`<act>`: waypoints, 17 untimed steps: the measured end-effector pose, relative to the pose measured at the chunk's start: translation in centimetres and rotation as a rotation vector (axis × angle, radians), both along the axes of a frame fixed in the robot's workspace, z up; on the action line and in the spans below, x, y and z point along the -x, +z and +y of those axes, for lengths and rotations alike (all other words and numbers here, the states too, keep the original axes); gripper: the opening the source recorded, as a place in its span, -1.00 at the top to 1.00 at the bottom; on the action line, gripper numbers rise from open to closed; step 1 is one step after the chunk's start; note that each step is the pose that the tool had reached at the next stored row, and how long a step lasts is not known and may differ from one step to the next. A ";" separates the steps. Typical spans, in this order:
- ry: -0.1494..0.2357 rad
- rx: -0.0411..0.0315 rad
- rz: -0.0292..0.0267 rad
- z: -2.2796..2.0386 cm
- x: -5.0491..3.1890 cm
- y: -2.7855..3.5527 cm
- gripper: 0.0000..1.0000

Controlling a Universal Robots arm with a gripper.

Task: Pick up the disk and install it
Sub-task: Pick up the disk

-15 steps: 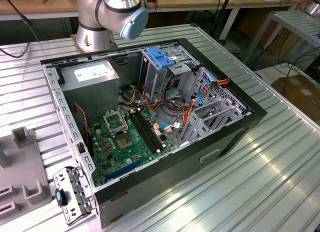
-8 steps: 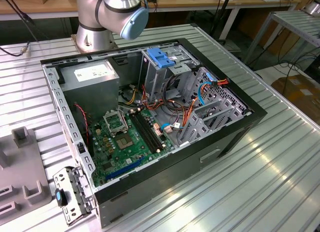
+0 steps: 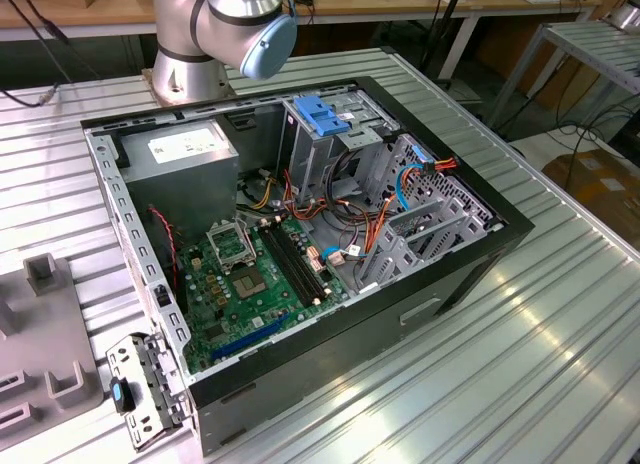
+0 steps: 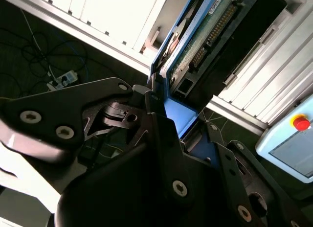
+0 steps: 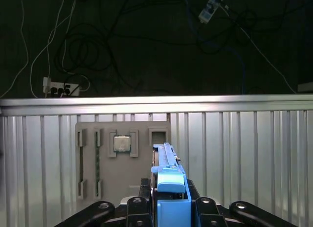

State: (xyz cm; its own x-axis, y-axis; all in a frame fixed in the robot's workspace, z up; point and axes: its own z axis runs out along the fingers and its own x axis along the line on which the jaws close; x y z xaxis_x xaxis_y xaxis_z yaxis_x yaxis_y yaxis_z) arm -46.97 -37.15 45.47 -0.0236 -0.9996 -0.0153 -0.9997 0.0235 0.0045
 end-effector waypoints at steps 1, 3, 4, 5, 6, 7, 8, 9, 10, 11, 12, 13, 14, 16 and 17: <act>0.000 0.0001 0.0002 0.00 -0.01 0.14 0.25; 0.000 0.0002 0.0004 0.00 -0.01 0.41 0.25; 0.000 0.0002 0.0006 0.00 -0.02 0.57 0.25; 0.000 0.0002 0.0008 0.00 -0.03 0.75 0.25; 0.000 0.0002 0.0009 0.00 -0.03 0.91 0.25; 0.000 0.0002 0.0012 0.00 -0.04 1.05 0.25; 0.000 0.0002 0.0014 0.00 -0.04 1.20 0.25; 0.000 0.0002 0.0016 0.00 -0.05 1.42 0.25; 0.000 0.0002 0.0019 0.00 -0.05 1.67 0.25; 0.000 0.0002 0.0023 0.00 -0.06 1.92 0.25; 0.000 0.0002 0.0024 0.00 -0.06 2.17 0.25; 0.000 0.0002 0.0027 0.00 -0.06 2.49 0.25; 0.000 0.0002 0.0030 0.00 -0.07 2.73 0.25; 0.000 0.0002 0.0035 0.00 -0.08 3.24 0.25; 0.000 0.0002 0.0037 0.00 -0.08 3.41 0.25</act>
State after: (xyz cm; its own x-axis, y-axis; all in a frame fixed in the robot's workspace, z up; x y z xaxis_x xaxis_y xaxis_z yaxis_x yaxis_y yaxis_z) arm -46.89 -37.15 48.88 -0.0237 -0.9996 -0.0150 -0.9997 0.0236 0.0082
